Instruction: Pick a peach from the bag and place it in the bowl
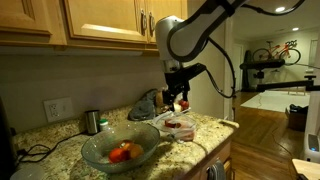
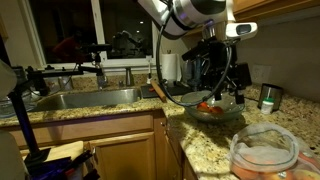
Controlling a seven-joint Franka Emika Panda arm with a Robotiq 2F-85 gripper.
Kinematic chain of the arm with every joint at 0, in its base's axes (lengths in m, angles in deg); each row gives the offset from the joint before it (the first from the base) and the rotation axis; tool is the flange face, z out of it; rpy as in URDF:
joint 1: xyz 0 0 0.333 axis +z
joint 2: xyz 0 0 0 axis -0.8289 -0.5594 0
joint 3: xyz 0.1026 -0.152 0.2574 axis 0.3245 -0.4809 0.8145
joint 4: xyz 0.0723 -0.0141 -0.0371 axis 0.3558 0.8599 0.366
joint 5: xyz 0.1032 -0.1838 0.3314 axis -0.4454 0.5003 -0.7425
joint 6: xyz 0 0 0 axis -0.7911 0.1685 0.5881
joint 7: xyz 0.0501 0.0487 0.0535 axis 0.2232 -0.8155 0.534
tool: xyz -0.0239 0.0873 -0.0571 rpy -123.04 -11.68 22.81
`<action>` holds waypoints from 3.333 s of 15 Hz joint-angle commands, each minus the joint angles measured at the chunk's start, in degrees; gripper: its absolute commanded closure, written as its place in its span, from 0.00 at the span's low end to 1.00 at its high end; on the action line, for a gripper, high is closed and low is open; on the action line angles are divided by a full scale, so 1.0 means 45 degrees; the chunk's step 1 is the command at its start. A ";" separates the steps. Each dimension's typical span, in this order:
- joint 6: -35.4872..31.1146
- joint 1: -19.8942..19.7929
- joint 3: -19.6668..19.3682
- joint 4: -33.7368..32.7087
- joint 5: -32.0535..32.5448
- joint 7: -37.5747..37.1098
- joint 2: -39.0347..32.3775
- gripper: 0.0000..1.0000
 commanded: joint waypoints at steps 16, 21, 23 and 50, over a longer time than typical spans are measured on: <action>-0.1489 0.0032 -0.1438 -0.1343 -0.2243 -0.0825 -0.2566 0.00; -0.2097 0.0080 -0.1701 -0.1611 -0.2668 -0.1035 -0.3173 0.00; -0.2213 0.0111 -0.1777 -0.1726 -0.2706 -0.1099 -0.3356 0.26; -0.2468 -0.0002 -0.1969 -0.2363 -0.3763 -0.0926 -0.4430 1.00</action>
